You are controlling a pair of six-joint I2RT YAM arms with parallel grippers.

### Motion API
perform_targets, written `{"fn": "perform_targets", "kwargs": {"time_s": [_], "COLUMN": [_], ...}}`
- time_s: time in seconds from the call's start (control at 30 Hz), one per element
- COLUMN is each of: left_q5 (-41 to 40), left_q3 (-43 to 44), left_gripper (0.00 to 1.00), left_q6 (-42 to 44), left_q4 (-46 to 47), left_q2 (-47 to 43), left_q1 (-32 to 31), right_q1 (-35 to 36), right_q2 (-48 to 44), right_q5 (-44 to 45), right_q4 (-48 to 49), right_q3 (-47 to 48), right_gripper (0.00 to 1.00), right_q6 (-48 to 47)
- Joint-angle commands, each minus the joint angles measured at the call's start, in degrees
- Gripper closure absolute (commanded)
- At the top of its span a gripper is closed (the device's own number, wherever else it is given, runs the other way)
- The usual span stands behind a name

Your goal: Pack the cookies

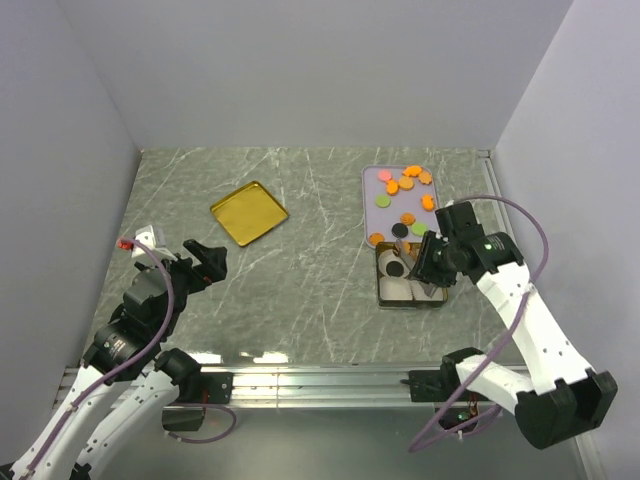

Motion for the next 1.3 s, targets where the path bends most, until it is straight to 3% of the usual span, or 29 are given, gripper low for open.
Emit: {"fn": "perform_targets", "kwargs": {"time_s": [0.0, 0.53, 0.67, 0.93, 1.27], "left_q5": [-0.46, -0.02, 0.07, -0.02, -0.72], "left_q3": [1.24, 1.50, 1.58, 1.67, 1.67], "left_gripper": [0.00, 0.01, 0.01, 0.01, 0.01], "left_q6": [-0.44, -0.79, -0.96, -1.23, -1.58], "left_q4": [1.29, 1.20, 0.94, 0.68, 0.41], "left_q2": [0.28, 0.11, 0.02, -0.15, -0.33], "left_q1": [-0.27, -0.27, -0.35, -0.44, -0.62], "right_q1": [-0.47, -0.21, -0.12, 0.05, 0.14], "right_q2": [-4.91, -17.04, -18.01, -18.72, -16.44], "right_q5": [-1.25, -8.11, -8.47, -8.29, -8.02], "right_q4": [-0.86, -12.81, -13.61, -13.70, -13.26], "right_q3": [0.97, -5.62, -6.85, -7.21, -1.15], "right_gripper": [0.61, 0.59, 0.58, 0.46, 0.45], "right_q6": [-1.45, -2.77, -3.12, -2.94, -2.24]}}
